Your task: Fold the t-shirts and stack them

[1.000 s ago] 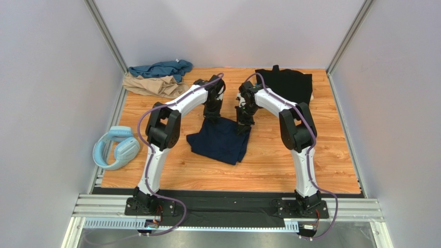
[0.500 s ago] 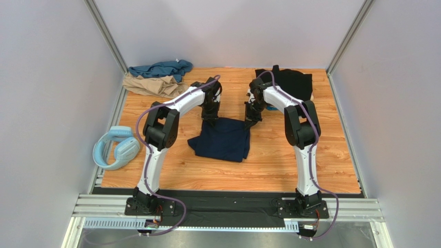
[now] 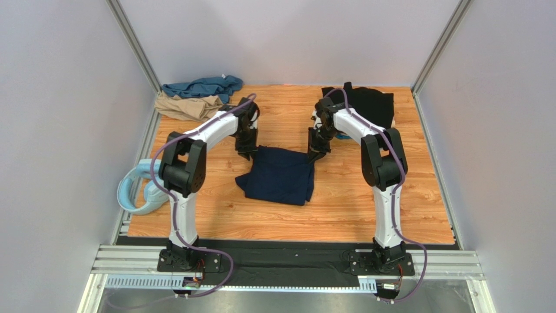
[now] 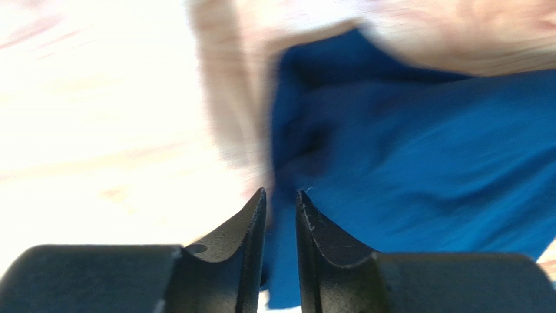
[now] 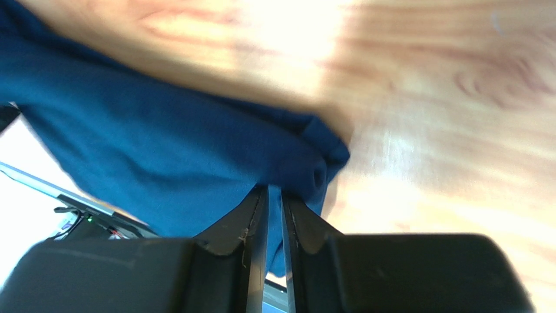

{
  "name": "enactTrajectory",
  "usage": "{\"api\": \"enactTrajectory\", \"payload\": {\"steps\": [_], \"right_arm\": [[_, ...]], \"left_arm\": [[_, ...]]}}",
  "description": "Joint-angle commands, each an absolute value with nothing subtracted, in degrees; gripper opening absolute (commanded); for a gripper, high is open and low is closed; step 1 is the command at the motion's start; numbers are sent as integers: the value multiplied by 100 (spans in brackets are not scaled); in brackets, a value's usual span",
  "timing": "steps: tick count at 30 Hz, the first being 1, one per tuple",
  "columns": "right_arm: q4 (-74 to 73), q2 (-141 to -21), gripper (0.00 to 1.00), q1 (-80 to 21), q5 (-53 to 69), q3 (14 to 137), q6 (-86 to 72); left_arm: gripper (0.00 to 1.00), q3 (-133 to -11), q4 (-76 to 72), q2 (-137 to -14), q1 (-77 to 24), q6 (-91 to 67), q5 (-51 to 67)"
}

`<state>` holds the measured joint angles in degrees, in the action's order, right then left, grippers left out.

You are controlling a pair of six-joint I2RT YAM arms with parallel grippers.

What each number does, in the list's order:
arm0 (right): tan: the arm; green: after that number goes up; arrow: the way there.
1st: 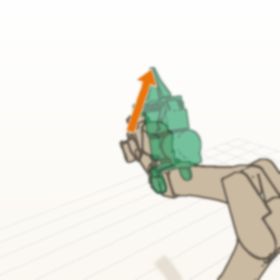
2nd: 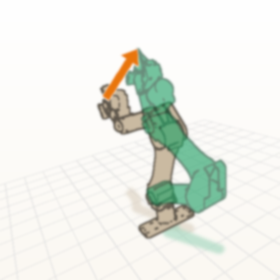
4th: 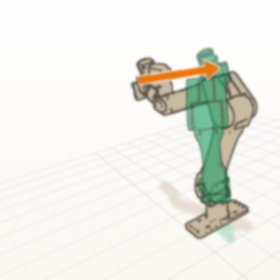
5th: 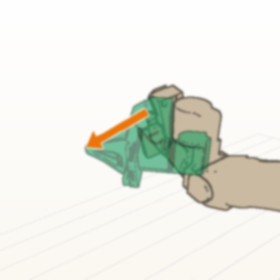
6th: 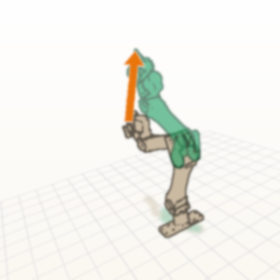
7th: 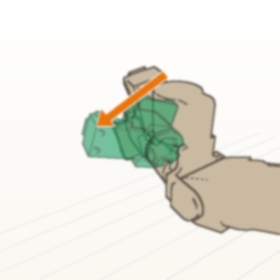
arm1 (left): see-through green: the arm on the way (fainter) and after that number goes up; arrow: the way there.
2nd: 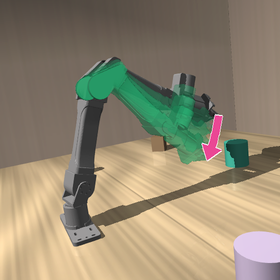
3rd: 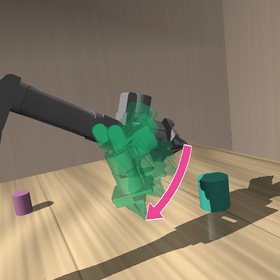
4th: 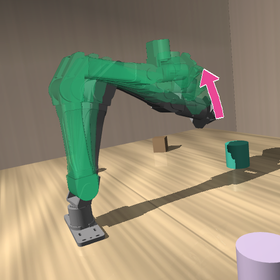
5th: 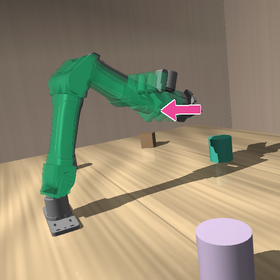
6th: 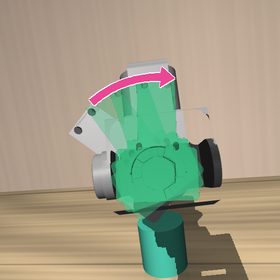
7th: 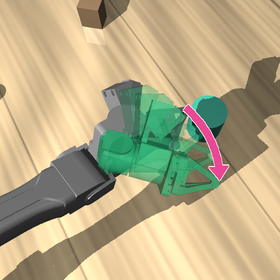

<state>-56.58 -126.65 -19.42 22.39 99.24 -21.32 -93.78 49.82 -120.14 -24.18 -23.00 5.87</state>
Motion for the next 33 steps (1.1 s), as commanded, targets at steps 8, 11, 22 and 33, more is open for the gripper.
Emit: {"api": "enactTrajectory", "payload": {"steps": [8, 11, 22, 33], "right_arm": [[-5484, -12093, 17, -2424, 3076, 10247, -2558], [-5660, -12664, 15, -2741, 3173, 10371, -2417], [-6187, -13517, 9, -2971, 2726, 10397, -2075], [-6170, -13406, 9, -2971, 2619, 10187, -1872]], "left_arm": [[41, -7323, 3791, -10538, -1995, -2426, 1351], [41, -7111, 3473, -10731, -1907, -2487, 2081], [41, -6812, 3226, -10591, -1030, -2918, 2179], [42, -6583, 2786, -10810, -633, -2900, 3225]]}}
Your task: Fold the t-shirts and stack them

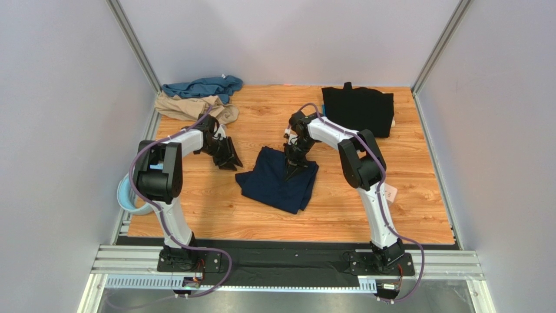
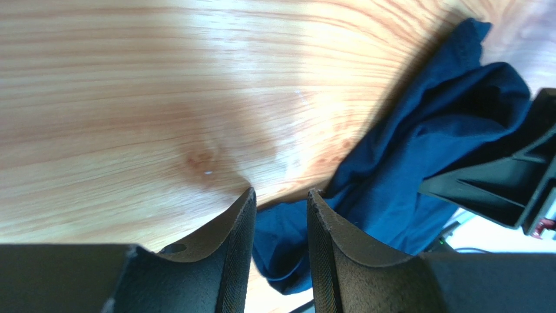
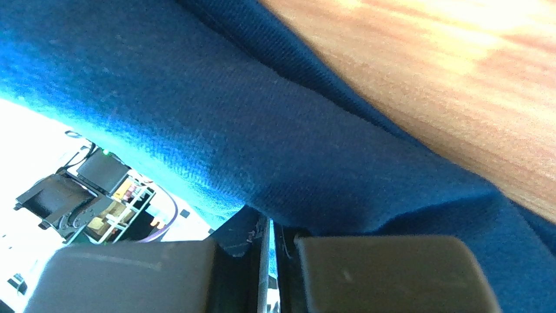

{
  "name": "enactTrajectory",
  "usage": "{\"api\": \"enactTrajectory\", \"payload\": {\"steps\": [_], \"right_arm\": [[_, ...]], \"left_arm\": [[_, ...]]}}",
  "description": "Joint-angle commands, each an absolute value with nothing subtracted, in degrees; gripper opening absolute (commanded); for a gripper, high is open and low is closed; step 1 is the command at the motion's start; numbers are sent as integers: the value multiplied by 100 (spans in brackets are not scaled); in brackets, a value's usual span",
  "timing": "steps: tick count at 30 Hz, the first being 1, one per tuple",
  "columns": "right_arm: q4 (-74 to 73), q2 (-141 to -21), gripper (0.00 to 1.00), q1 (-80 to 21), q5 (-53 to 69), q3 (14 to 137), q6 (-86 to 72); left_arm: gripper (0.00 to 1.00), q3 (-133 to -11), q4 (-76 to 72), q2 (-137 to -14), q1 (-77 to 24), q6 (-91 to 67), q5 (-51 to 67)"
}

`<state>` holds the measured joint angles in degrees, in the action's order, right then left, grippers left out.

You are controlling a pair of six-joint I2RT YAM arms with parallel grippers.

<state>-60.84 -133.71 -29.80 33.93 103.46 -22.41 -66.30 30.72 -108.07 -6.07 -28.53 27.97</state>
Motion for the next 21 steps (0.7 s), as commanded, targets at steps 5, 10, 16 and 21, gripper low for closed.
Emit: {"api": "enactTrajectory", "payload": {"steps": [5, 10, 16, 21], "right_arm": [[-6030, -12534, 18, -2813, 2549, 10178, -1933], [-6108, -12707, 18, -2786, 2874, 10108, -1907], [-6295, -12834, 10, -2786, 2760, 9873, -1810], [-5828, -11199, 24, -2602, 2340, 9001, -2117]], "left_arm": [[42, -6530, 2690, -10898, -633, -2751, 3322], [43, -6504, 2383, -11109, -457, -2952, 3699], [44, -6767, 2627, -11294, -229, -2875, 4096], [44, -6891, 2979, -11136, -229, -2672, 4095]]}}
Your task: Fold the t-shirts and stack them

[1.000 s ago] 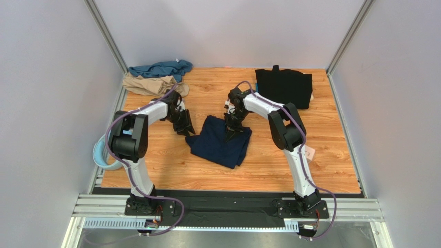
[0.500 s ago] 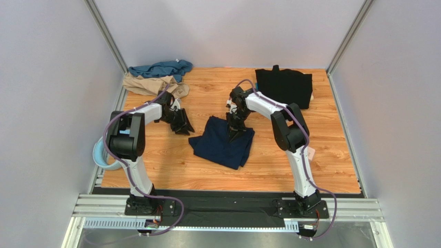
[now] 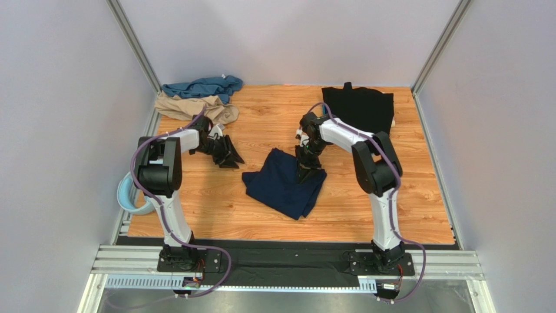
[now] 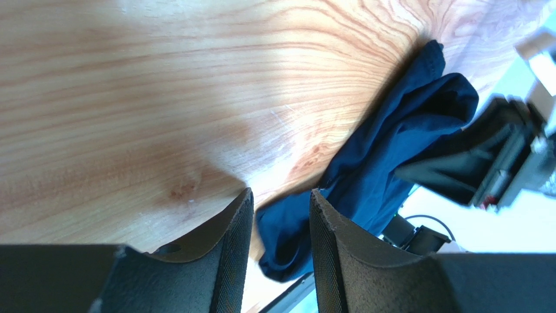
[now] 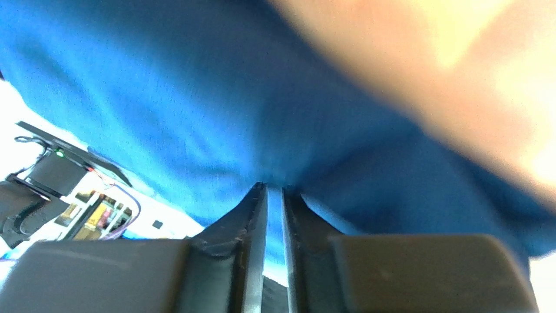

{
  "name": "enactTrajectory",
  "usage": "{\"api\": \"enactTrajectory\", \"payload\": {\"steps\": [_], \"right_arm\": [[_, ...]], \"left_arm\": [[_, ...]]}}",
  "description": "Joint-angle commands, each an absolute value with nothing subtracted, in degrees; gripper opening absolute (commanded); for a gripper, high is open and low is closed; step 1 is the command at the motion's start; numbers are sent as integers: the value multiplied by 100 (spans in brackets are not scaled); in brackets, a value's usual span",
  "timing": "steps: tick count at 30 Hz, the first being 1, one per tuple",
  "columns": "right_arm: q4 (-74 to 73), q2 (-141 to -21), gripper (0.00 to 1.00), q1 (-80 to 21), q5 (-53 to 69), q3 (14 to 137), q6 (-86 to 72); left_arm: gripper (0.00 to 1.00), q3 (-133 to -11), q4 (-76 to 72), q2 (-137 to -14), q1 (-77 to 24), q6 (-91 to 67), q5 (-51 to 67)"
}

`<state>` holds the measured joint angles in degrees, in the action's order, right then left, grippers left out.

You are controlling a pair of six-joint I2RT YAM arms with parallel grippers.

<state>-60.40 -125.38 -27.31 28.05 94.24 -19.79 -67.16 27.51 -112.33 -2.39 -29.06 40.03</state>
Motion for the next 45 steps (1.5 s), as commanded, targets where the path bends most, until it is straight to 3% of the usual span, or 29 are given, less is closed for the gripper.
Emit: {"api": "enactTrajectory", "payload": {"steps": [1, 7, 9, 19, 22, 25, 33, 45], "right_arm": [[-5784, -11006, 31, -2436, 2303, 8817, -2292], [-5248, -9968, 37, -1811, 2453, 7358, -2733], [-5256, -9730, 45, -1802, 2373, 7068, -2733], [-3807, -9044, 48, -1802, 3041, 5178, -3313], [-3174, -8877, 54, -1767, 3137, 4792, -3454], [-2428, -8850, 54, -1758, 3313, 4440, -3647], [-1196, -9395, 55, -1749, 3673, 4140, -3867], [-2073, -8877, 54, -1196, 3973, 3982, -3033]], "left_arm": [[44, -6873, 2979, -11101, -237, -2698, 4122], [44, -6715, 3049, -10925, -246, -2655, 4166], [44, -6715, 3163, -10811, -281, -2593, 4026], [43, -6706, 3506, -10758, -325, -2365, 3929], [43, -6785, 3735, -10723, -351, -2242, 3823], [43, -6890, 3946, -10723, -378, -2171, 3806], [43, -7224, 4403, -10547, -431, -2075, 3525], [41, -7137, 4570, -10503, -650, -2144, 3226]]}}
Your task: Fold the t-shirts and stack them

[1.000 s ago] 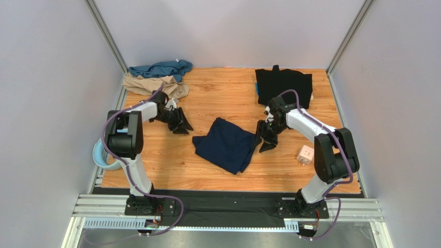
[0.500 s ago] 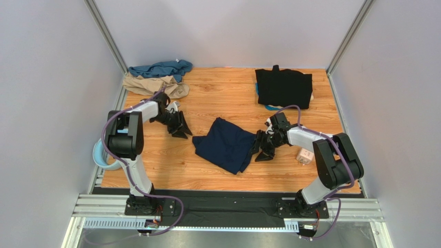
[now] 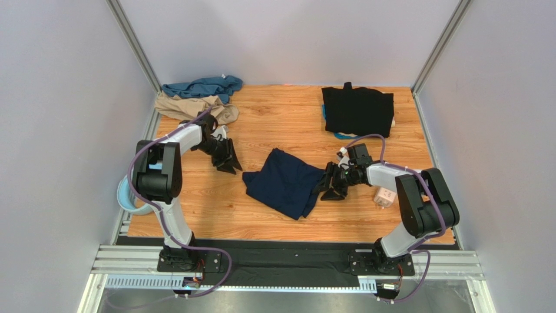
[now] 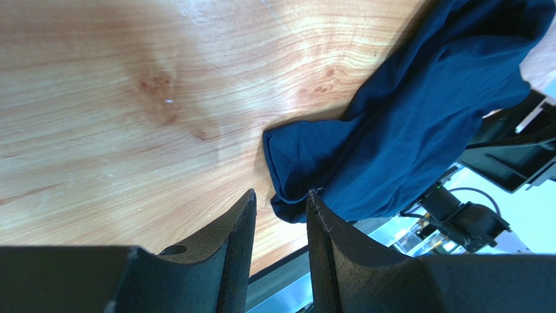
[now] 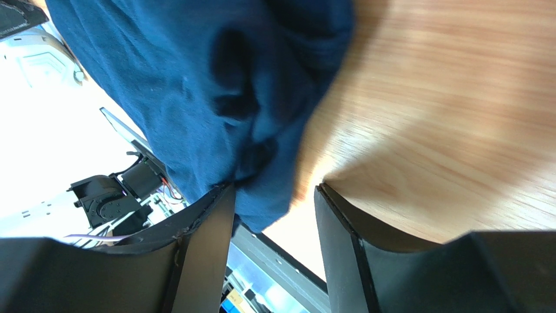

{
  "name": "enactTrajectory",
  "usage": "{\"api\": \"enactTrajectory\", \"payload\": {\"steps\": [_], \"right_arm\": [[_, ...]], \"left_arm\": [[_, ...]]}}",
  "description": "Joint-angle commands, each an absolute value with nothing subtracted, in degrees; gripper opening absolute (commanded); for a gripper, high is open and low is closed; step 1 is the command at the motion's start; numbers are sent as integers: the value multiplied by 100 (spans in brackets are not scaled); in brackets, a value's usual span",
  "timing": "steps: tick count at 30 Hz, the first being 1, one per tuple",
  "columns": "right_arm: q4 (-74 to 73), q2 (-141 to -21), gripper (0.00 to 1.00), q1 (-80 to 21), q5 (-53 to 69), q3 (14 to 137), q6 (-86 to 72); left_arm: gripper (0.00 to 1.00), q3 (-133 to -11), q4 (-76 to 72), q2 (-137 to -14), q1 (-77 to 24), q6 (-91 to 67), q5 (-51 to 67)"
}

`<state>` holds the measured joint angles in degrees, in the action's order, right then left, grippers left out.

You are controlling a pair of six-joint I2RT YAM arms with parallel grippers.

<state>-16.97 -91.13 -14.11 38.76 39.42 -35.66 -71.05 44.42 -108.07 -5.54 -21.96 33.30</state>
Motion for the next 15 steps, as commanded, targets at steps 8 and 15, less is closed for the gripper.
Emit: {"api": "enactTrajectory", "payload": {"steps": [8, 15], "right_arm": [[-1601, -8726, 54, -677, 4577, 3920, -3094], [-1134, -9816, 56, -677, 4896, 4183, -3340]], "left_arm": [[40, -7365, 4667, -10626, -835, -2232, 3190], [39, -7436, 4729, -10661, -1089, -2268, 3050]]}}
